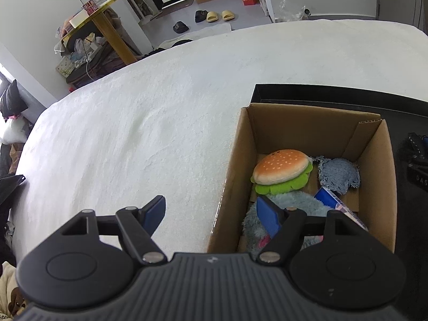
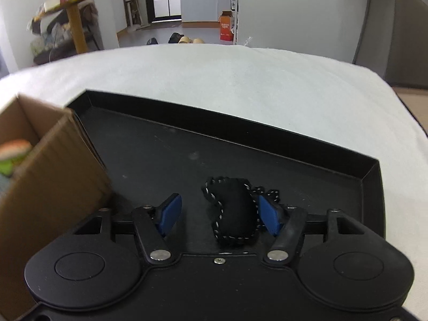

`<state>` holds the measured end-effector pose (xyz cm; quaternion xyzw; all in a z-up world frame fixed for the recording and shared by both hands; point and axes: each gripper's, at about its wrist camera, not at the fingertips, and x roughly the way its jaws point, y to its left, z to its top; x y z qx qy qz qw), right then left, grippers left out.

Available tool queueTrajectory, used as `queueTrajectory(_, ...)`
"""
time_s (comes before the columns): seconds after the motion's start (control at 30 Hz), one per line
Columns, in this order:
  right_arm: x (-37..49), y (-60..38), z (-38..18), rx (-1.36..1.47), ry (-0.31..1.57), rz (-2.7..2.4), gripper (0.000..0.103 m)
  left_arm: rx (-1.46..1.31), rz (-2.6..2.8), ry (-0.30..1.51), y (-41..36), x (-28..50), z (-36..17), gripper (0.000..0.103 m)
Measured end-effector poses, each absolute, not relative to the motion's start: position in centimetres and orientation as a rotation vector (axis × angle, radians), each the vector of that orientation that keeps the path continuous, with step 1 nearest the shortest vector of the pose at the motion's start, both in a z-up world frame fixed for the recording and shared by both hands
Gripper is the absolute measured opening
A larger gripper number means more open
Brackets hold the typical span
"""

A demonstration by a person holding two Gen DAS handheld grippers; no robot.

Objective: Organize soft objects
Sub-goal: 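Grasp the black beaded strap on the tray with the right gripper, then carry the black strap into the box and open the right gripper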

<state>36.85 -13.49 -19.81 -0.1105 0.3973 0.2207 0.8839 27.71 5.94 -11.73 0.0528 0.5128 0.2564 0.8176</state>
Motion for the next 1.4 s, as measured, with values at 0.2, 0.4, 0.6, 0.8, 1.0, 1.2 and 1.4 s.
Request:
queueTrajectory(0.2,36.1,-12.5,-19.3,-0.336,0.805,0.388,0.022,0.095,0.534,1.083,6.5,27.4,-11.5,0.074)
queueTrajectory(0.4,35.6,-13.8,-17.6,-0.302,0.800,0.366,0.017,0.060,0.522,1.070,7.0,26.5,-11.1,0.074)
queueTrajectory(0.6,34.7,-15.0,-15.6,-0.226,0.800,0.397,0.017,0.044,0.508,1.058,6.9,25.5,-10.8,0.074)
queueTrajectory(0.8,34.1,-15.2,-13.3,-0.202,0.774,0.428,0.017,0.028,0.495,1.045,6.6,24.5,-10.4,0.074)
queueTrajectory(1.0,33.6,-15.0,-11.7,-0.170,0.746,0.481,0.017,0.007,0.490,1.031,6.9,23.6,-10.1,0.074)
queueTrajectory(1.2,32.8,-14.3,-10.4,-0.125,0.724,0.577,0.017,-0.033,0.464,1.013,7.2,22.8,-9.8,0.073)
queueTrajectory(1.4,32.1,-12.8,-9.5,-0.124,0.724,0.609,0.017,-0.043,0.423,0.990,7.5,22.4,-9.8,0.073)
